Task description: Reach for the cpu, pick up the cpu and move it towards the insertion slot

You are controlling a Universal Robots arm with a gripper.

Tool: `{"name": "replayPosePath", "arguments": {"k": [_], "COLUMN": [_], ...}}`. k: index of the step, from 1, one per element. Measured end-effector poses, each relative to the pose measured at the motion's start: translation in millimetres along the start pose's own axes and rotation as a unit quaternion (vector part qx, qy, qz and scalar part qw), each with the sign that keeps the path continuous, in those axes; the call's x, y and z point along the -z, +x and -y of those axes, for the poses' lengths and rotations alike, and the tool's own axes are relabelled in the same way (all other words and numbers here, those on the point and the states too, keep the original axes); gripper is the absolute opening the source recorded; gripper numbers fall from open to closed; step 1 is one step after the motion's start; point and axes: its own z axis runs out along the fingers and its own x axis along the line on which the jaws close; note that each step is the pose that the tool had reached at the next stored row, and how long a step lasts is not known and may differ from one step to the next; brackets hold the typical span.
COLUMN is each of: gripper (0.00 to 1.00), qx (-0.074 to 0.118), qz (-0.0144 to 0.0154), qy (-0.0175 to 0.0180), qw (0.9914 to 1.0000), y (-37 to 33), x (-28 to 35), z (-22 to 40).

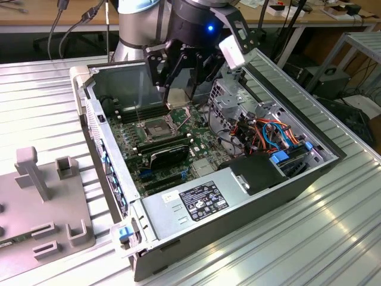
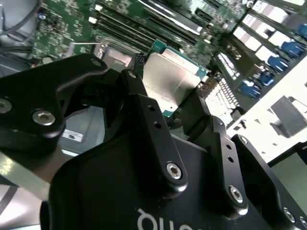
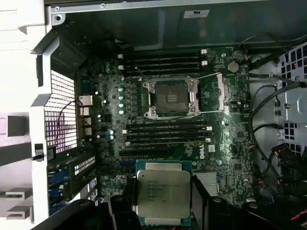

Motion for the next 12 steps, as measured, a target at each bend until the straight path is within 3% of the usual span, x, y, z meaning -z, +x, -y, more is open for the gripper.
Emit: {"name": "replayPosePath", "arguments": {"k": [5, 12], "gripper": [0.55, 0.55], "qx": [0.0, 0.0], "qz": [0.0, 0.0], "qy": [0.0, 0.0], "qw": [1.0, 1.0], "y": [-23.0, -27.6], "x": [-1.5, -1.7], "z": [-2.9, -3.2]}}
